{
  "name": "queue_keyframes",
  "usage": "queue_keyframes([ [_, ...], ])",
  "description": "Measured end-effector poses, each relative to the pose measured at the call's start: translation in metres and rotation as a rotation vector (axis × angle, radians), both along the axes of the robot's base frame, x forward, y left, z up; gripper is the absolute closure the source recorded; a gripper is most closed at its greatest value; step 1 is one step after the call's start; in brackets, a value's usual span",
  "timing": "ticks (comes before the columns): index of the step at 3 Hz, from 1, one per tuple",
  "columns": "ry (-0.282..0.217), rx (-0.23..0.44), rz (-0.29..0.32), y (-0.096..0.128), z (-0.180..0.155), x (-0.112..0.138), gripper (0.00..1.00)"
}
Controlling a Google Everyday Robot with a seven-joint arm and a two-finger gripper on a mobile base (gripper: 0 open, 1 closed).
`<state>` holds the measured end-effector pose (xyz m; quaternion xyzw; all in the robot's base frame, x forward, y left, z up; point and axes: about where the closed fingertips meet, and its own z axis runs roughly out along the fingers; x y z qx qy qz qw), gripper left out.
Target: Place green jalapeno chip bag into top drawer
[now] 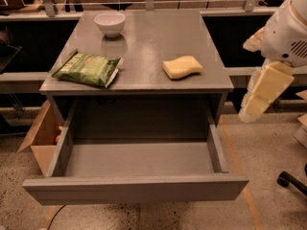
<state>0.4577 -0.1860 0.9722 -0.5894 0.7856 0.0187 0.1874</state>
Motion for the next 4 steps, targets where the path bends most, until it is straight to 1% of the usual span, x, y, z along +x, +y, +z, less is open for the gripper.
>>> queue_keyframes([
  [1, 0.020, 0.167, -0.016, 0.060, -0.009, 0.030, 0.00],
  [2, 0.021, 0.359, -0.063, 0.120, -0.011, 0.063, 0.00],
  [3, -0.003, 0.385, -0.074, 0.125, -0.005, 0.069, 0.00],
  [4, -0.003, 0.385, -0.074, 0.126, -0.005, 0.069, 0.00],
])
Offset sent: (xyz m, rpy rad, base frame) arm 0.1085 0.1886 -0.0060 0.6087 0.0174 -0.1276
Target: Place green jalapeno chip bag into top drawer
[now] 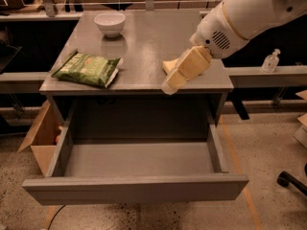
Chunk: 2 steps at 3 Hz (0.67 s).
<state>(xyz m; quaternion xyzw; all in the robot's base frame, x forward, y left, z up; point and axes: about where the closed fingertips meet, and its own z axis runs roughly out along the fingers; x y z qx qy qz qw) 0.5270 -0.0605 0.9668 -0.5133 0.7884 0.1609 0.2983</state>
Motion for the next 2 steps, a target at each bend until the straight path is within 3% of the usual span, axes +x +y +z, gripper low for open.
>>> queue_keyframes([
  [1, -0.009, 0.047, 0.006, 0.021, -0.005, 0.015, 0.00],
  [2, -0.006, 0.116, 0.012, 0.063, -0.010, 0.041, 0.00],
])
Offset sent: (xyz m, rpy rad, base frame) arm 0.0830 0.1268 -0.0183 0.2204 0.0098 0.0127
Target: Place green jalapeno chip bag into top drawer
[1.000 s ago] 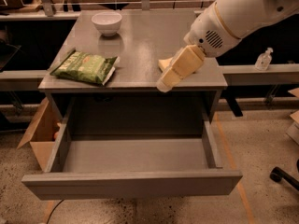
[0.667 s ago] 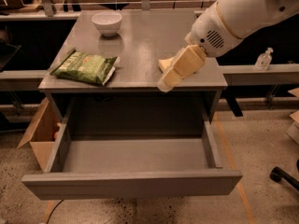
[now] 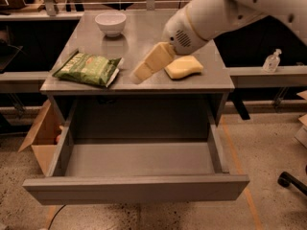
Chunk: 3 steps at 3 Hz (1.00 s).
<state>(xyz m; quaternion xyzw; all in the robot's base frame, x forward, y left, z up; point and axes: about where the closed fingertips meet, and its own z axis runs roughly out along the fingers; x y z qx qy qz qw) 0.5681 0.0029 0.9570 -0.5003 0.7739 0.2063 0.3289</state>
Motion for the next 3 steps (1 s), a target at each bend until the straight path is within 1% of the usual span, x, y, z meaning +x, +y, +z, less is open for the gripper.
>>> queue_keyframes([
  [1, 0.002, 0.026, -0.006, 0.042, -0.001, 0.024, 0.00],
  [2, -0.005, -0.028, -0.028, 0.082, -0.006, 0.041, 0.00],
  [3, -0.008, -0.094, -0.054, 0.119, -0.020, 0.059, 0.00],
])
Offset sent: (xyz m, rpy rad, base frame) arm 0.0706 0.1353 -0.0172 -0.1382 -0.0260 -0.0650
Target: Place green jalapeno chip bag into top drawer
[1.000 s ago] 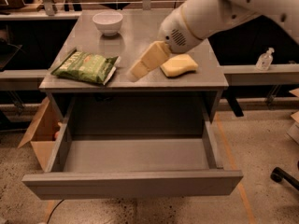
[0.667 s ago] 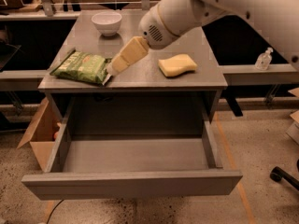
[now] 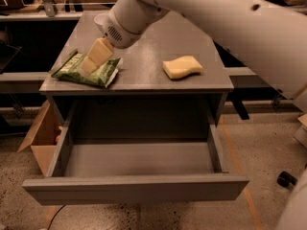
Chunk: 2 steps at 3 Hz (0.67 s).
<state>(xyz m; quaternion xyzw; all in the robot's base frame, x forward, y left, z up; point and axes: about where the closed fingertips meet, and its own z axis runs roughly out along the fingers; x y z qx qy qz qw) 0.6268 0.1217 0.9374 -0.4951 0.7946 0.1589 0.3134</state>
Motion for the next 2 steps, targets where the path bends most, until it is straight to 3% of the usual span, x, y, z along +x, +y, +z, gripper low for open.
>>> queue_keyframes([
  [2, -0.002, -0.095, -0.013, 0.047, -0.031, 0.019, 0.00],
])
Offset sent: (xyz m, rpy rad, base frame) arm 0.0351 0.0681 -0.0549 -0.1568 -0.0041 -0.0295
